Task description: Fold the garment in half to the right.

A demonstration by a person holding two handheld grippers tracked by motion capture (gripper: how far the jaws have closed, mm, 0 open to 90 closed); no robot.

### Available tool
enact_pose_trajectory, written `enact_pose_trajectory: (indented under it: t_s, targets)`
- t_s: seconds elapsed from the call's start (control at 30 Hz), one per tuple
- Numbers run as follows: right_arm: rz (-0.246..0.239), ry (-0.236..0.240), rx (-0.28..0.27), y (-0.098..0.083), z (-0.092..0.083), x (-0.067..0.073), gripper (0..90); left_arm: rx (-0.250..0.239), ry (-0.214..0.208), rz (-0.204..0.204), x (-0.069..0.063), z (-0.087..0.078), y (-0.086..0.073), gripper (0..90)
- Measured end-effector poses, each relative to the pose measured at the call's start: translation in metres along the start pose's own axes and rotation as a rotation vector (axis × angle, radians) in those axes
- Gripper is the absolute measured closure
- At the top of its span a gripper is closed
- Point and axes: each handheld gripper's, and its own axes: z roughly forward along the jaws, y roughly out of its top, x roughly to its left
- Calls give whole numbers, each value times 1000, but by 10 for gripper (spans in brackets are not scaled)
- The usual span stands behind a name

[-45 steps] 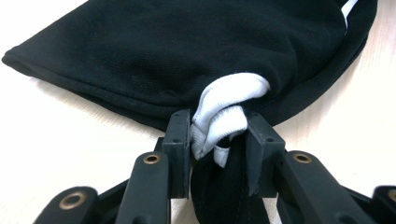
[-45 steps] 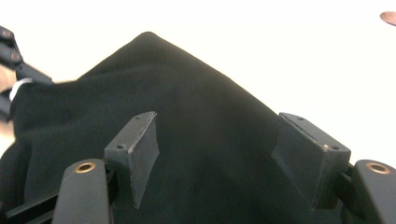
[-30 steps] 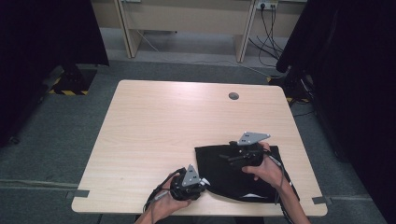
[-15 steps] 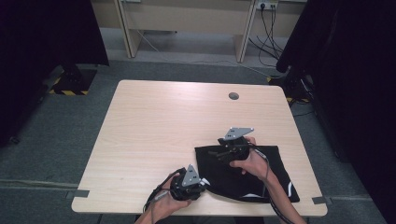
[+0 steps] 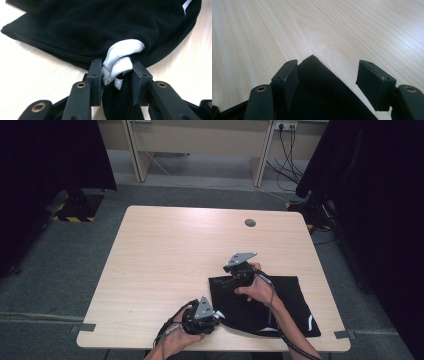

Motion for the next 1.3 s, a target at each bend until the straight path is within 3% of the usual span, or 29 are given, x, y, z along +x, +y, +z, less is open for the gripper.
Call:
enact_pose_trajectory:
  t_s: [0.1, 0.4, 0.47, 0.57, 0.67, 0.8, 1.03, 1.3]
  targets:
    - [2, 3, 11, 1, 7, 0, 344, 7, 1, -16, -1, 0, 0, 646]
    - [-10, 38, 34, 8, 31, 5, 363, 2, -3, -13, 0, 0, 0, 643]
    - [-13, 47, 49, 8, 36, 6, 403, 3, 6, -13, 0, 0, 0, 644]
    - [-32, 46, 71, 6, 40, 6, 550, 7, 0, -15, 0, 0, 0, 646]
    - [-18, 56, 73, 5, 38, 4, 707, 13, -2, -13, 1, 0, 1, 648]
    - [-30, 77, 59, 4, 35, 3, 805, 8, -16, -6, 3, 0, 2, 658]
    - [-41, 95, -7, 14, 19, 6, 835, -11, -31, 2, 6, -14, 10, 684]
    - [-77, 107, -92, 41, -4, 15, 841, -32, -21, 42, 12, -46, 27, 692]
